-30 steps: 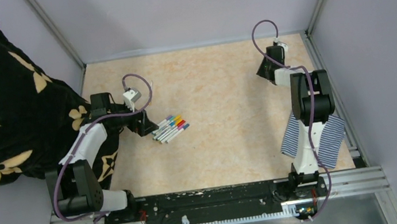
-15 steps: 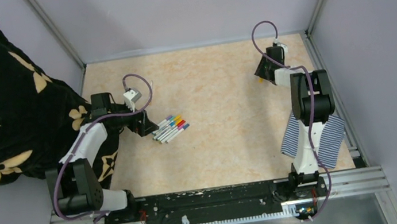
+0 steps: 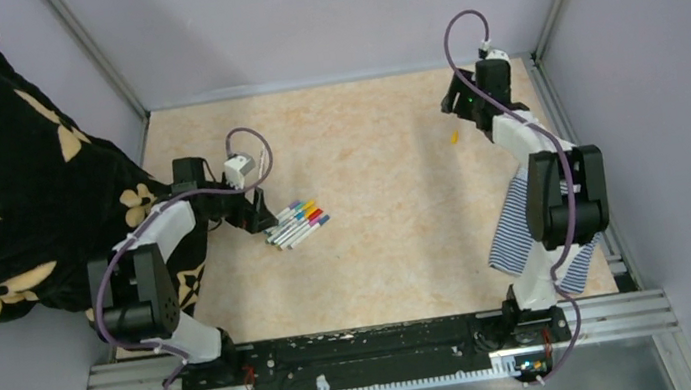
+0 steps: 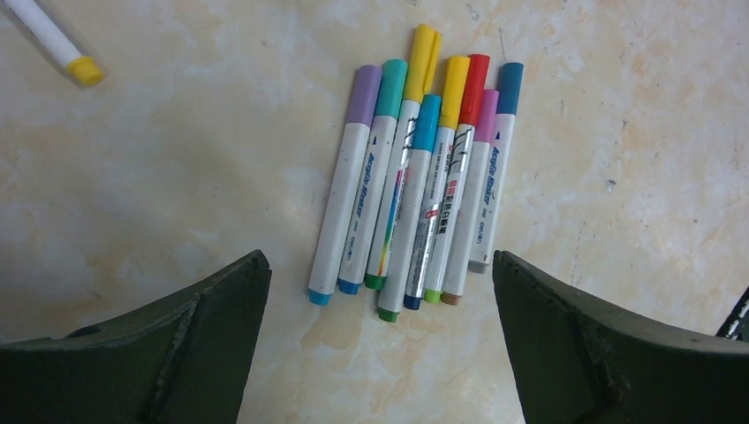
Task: Open the pen caps
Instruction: Place the pen cap at the center of the board, then move the pen to the center of the board.
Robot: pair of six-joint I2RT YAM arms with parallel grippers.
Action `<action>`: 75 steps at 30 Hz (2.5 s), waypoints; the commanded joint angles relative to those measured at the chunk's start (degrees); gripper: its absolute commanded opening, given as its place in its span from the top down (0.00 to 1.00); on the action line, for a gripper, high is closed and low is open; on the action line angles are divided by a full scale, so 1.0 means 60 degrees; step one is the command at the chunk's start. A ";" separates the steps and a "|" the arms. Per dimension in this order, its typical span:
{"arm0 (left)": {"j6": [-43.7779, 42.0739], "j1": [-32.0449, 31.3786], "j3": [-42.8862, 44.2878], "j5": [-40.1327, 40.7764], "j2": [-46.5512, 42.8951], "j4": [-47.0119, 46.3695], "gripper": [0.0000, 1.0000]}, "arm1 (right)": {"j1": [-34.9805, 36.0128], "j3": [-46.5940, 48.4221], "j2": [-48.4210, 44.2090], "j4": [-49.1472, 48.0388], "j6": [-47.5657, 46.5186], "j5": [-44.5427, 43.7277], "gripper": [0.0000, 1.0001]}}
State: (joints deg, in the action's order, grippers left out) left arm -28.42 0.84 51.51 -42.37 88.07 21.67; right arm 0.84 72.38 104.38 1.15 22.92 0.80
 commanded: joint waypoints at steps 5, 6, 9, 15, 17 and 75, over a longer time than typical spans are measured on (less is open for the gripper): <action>-0.0223 -0.1076 0.0352 0.1164 0.0772 -0.0285 0.01 | 0.0317 -0.0593 -0.2783 0.1201 -0.1105 0.1630 0.36; -0.0217 -0.1164 0.0395 0.1252 0.0855 -0.0286 0.01 | 0.0450 -0.0720 -0.2987 0.1318 -0.1349 0.1781 0.36; -0.0270 -0.1278 0.0529 0.1305 0.1035 -0.0245 0.01 | 0.1071 -0.1256 -0.3644 0.1515 -0.2573 0.2399 0.36; -0.0309 -0.1445 0.0601 0.1525 0.1294 -0.0219 0.01 | 0.2483 -0.2553 -0.4922 0.1633 -0.4536 0.3217 0.35; -0.0285 -0.1460 0.0538 0.1649 0.1292 -0.0312 0.01 | 0.2901 -0.2851 -0.5252 0.1833 -0.5315 0.3874 0.35; 0.0295 -0.3542 0.1020 0.0354 0.1920 0.1573 0.01 | 0.5690 -0.4993 -0.7155 0.1010 -0.7890 0.3449 0.30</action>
State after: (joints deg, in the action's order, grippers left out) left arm -27.83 -18.96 55.88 -39.66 97.49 28.71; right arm 34.61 42.63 63.99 10.24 -23.94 21.71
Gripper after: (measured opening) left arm 0.994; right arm 0.694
